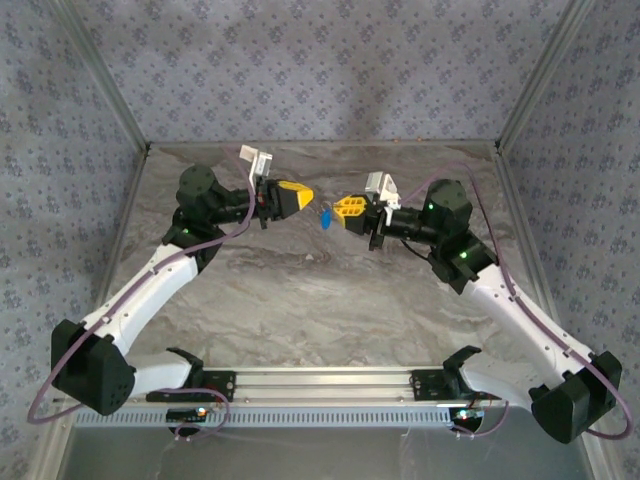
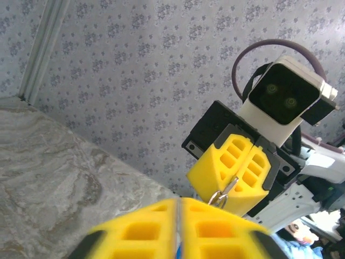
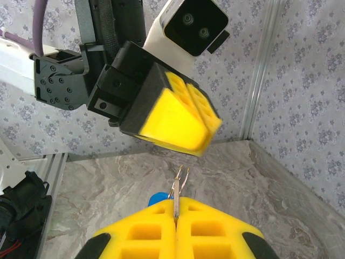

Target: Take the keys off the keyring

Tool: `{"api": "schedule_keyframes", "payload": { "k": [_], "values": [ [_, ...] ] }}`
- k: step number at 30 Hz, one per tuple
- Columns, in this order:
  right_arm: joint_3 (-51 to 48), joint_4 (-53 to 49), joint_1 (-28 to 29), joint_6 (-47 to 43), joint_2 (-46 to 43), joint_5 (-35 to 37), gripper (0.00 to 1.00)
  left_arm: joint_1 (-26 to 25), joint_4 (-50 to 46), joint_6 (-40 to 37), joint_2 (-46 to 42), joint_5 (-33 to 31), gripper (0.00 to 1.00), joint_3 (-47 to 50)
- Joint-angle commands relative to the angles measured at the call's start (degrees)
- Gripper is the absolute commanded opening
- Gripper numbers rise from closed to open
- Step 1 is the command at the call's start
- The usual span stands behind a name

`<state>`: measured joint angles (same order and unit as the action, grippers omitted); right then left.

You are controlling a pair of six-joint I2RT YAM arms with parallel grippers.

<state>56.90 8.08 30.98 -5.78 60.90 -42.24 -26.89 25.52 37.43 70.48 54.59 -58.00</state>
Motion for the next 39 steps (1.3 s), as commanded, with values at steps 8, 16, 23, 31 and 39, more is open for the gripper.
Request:
{"api": "schedule_keyframes", "payload": {
  "k": [8, 16, 23, 31, 39],
  "values": [
    [2.8, -1.1, -0.3, 0.3, 0.7, -1.6, 0.0, -1.4, -4.1, -3.4, -0.5, 4.5, 0.44, -5.1],
    [3.3, -1.3, 0.0, 0.3, 1.4, -2.1, 0.0, -3.9, -7.5, -6.5, 1.3, 5.1, 0.48, -6.7],
    [3.3, -1.2, 0.1, 0.4, 1.3, -2.2, 0.0, -4.7, -8.5, -7.7, 2.0, 5.2, 0.47, -7.3],
    [3.1, -1.3, 0.0, 0.4, 1.2, -1.8, 0.0, -4.7, -9.2, -8.2, 1.5, 5.4, 0.21, -7.3],
    [2.2, -0.2, -0.3, 0.5, 0.3, -0.7, 0.0, -4.2, -7.1, -6.7, 0.2, 4.2, 0.0, -5.9]
  ]
}}
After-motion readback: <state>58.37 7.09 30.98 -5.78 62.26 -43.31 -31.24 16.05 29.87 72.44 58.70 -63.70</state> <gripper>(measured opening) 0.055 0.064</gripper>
